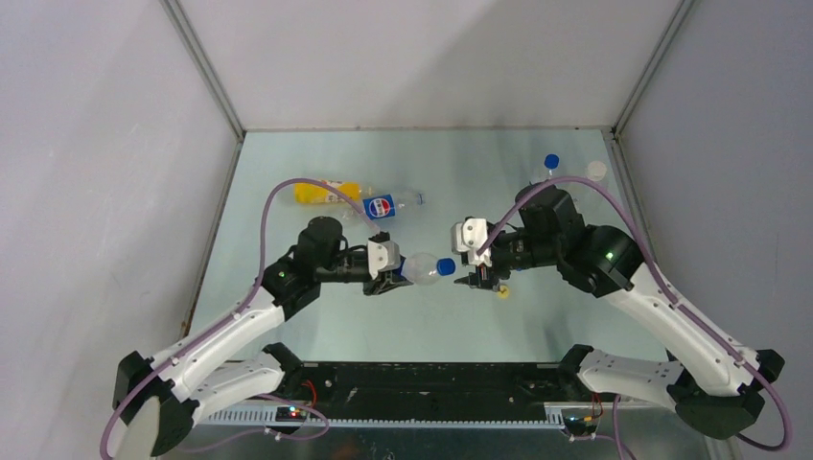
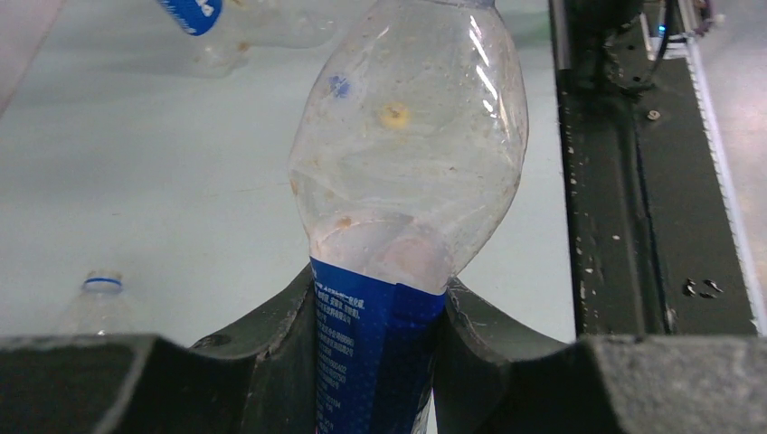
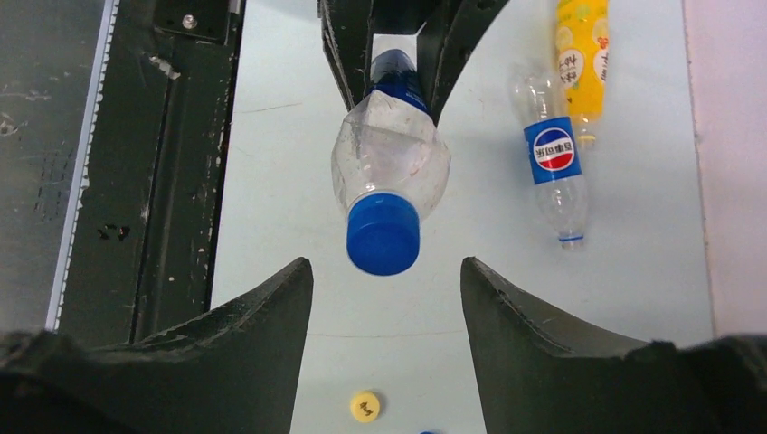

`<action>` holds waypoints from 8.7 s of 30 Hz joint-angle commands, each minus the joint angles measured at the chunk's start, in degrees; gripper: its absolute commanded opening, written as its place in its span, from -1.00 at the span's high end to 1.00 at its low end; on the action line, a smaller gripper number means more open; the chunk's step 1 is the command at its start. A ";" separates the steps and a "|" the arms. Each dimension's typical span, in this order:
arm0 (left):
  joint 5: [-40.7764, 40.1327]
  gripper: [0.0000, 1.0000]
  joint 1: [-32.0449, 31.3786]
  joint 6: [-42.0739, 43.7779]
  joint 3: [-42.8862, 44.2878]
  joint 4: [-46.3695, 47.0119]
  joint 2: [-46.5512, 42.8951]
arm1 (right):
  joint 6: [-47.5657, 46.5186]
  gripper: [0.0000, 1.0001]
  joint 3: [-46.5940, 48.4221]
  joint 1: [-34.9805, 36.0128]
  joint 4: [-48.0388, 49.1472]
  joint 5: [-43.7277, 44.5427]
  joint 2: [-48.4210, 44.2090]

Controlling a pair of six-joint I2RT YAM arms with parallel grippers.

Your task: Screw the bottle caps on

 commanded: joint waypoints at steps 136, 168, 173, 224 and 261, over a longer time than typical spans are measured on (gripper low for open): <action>-36.04 -0.99 10.79 -16.74 -5.49 10.73 -13.78 | 42.07 0.95 -18.94 -28.68 34.32 45.30 4.55; -31.04 -0.99 12.42 -17.73 -5.36 11.04 -11.93 | 43.66 -0.27 -20.88 -28.91 33.85 44.93 2.11; -31.00 -1.00 12.42 -18.49 -3.02 6.71 -10.06 | 42.43 -0.32 -20.65 -28.81 33.30 43.97 -2.46; -35.69 -0.98 14.31 11.39 61.77 -38.50 63.80 | 37.52 -0.98 -23.22 -30.59 18.64 13.70 -27.26; -21.73 -0.08 1.59 -18.26 18.93 -24.48 41.95 | 58.97 -0.69 -30.96 -12.89 19.94 48.41 -14.23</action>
